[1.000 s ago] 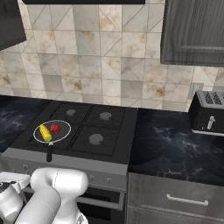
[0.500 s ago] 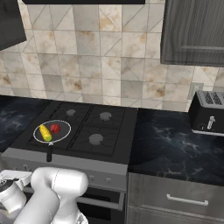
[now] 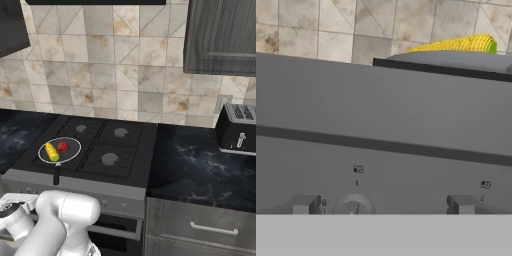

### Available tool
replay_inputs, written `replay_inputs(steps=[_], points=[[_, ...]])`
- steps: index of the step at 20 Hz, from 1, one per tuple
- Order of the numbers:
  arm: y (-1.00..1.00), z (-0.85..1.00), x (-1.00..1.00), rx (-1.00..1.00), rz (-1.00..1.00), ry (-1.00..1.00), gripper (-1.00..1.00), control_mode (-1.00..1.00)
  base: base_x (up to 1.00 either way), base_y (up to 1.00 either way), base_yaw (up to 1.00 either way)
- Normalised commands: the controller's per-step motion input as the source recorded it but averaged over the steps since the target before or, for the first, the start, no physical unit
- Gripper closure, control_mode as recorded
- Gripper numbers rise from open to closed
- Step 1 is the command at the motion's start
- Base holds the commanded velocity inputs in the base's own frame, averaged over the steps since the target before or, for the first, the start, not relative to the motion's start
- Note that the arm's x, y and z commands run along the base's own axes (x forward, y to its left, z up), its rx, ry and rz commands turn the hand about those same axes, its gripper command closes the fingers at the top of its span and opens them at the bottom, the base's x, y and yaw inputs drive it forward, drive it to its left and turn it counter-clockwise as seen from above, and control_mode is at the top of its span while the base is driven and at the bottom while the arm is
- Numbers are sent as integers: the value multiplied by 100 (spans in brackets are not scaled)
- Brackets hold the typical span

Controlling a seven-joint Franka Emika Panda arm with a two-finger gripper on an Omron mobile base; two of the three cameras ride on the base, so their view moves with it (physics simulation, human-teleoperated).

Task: Put the bell pepper and corn in the pan. Then turn on the front left burner and set the heat to medium.

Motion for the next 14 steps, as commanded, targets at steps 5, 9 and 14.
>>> replay_inputs(steps=[5,9,14], points=[[10,-18,0,0,1,-2,-100,-100,0,0,0],[10,-7,8,0,0,-6,-100,-100,0,0,0],[4,-3,27,0,0,-4,-100,-100,0,0,0]])
